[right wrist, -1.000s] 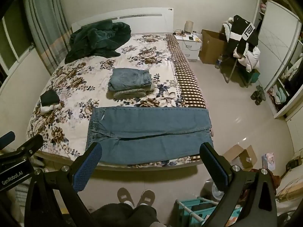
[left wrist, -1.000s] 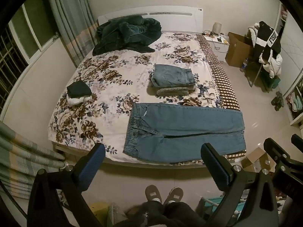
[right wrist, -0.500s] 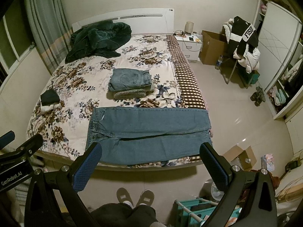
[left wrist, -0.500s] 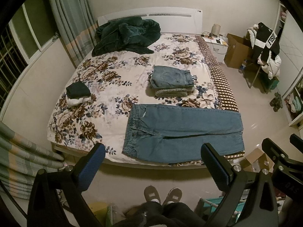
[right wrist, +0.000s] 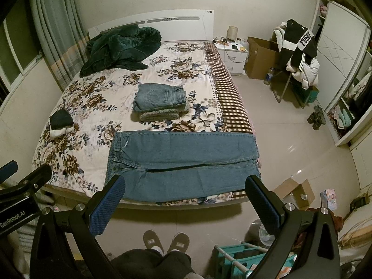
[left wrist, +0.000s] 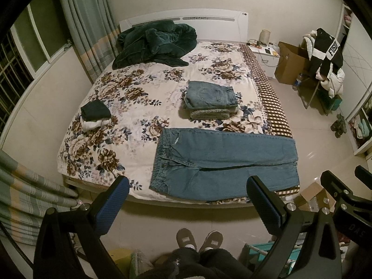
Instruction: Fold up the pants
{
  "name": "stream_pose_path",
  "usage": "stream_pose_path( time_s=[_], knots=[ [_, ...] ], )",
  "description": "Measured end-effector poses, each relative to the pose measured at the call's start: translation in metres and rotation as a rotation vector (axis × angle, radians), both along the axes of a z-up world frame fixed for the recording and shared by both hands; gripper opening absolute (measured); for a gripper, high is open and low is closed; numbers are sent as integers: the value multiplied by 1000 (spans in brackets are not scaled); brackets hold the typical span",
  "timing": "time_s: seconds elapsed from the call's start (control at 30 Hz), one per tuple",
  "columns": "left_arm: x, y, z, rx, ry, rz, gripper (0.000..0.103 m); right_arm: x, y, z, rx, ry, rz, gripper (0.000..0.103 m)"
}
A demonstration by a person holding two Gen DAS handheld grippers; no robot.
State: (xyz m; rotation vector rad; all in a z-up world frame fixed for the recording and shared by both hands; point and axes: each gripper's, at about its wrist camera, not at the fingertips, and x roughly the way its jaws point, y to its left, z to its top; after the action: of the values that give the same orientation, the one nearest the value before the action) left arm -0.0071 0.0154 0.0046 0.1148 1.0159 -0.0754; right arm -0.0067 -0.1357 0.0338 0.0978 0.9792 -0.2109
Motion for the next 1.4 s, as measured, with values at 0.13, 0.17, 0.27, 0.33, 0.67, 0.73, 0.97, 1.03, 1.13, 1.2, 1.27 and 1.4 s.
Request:
stream_pose_path(
  time_s=[0.13, 0.17, 0.27, 0.33, 0.67, 0.73, 0.97, 1.03, 1.13, 1.2, 1.27, 1.4],
  knots=[
    [1, -1, 0, -1, 1, -1, 103, 0, -1, 0, 2, 1, -1, 103],
    [1, -1, 0, 0, 2, -1, 103, 0, -1, 1, 2, 1, 0, 103],
    [0, 0, 0, -1, 2, 1, 103, 0, 0, 2, 2, 1, 1, 103],
    [0, -1, 0, -2, 1, 0, 103, 0, -1, 1, 4, 1, 0, 103],
    [0, 0, -1, -3, 0, 0, 103, 0, 1, 3, 3, 1, 0, 103],
    [0, 0, -1, -5, 1, 0, 103, 0, -1, 2, 2, 1, 0, 103],
    [0, 1, -1, -4, -1, 1, 103, 0, 0, 2, 3, 1, 0, 103],
    [0, 0, -1, -5, 0, 0, 103, 0, -2, 1, 4, 1, 0, 103],
    [-1, 3, -1, -6, 1, 2, 103, 0, -2, 1, 3, 1, 0, 103],
    [0, 1, -1, -5, 0, 1, 103, 0, -1, 1, 4, 2, 1, 103],
    [0, 1, -1, -7, 2, 0, 103, 0, 0, 1, 4, 4, 1, 103],
    [1, -7, 3, -1, 10, 2, 103, 3, 1, 8, 12, 12, 5, 103]
  ],
)
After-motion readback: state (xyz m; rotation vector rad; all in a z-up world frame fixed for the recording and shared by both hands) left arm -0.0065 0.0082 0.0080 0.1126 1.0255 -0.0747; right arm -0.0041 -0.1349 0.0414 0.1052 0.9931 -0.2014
